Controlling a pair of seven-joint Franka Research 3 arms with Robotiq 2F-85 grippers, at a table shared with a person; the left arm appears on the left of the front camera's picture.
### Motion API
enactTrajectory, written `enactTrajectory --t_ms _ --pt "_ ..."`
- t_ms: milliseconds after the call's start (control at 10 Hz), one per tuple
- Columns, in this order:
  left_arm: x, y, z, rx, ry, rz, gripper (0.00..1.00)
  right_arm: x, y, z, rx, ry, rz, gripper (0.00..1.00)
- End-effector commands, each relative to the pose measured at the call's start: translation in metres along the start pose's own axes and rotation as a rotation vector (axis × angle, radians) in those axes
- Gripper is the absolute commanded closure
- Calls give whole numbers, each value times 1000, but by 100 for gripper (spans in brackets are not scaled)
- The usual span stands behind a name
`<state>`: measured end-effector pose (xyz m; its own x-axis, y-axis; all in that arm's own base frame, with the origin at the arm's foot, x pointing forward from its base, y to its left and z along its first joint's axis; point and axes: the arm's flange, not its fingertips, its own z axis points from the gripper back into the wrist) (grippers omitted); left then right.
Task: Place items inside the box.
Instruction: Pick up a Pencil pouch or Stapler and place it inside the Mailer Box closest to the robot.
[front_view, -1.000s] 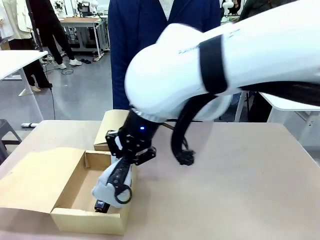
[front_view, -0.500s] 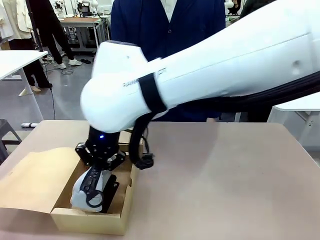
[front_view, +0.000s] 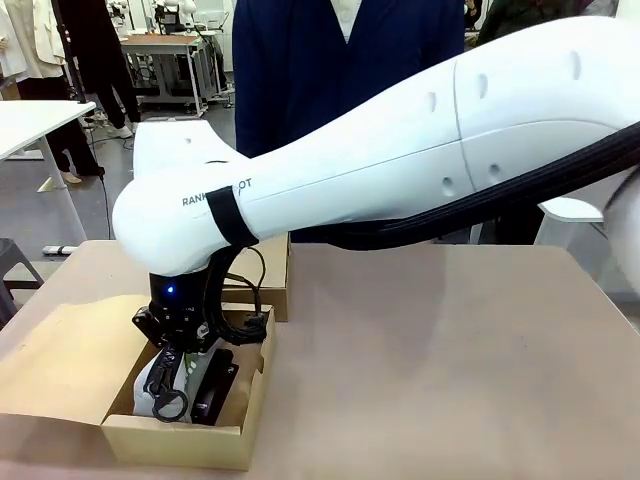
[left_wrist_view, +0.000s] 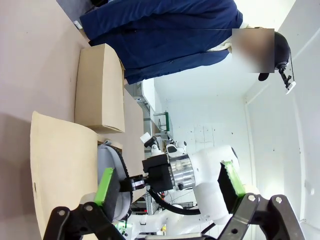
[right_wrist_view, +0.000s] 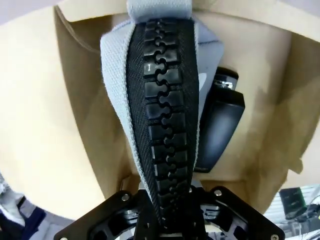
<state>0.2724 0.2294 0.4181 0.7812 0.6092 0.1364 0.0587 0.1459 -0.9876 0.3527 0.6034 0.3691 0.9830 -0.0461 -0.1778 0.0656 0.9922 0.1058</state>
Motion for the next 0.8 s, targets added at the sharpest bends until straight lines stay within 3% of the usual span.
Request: enactTrajectory --t_ms 0,200,300,400,500,700 --pt "-1 -2 1 -14 -1 -19 0 4 5 0 -7 34 -16 95" --pt "-1 -2 1 -14 -1 -19 0 6 2 -3 3 40 -17 95" --pt "-1 -2 1 -14 -1 -19 0 5 1 -2 7 36 -17 55" --pt "-1 -2 1 -14 -1 -19 0 6 -1 -1 13 38 -26 36" --pt "-1 -2 1 -14 -1 -19 0 5 -4 0 19 26 -32 0" --pt "-1 -2 1 -14 -1 -19 0 5 -11 8 42 2 -40 0"
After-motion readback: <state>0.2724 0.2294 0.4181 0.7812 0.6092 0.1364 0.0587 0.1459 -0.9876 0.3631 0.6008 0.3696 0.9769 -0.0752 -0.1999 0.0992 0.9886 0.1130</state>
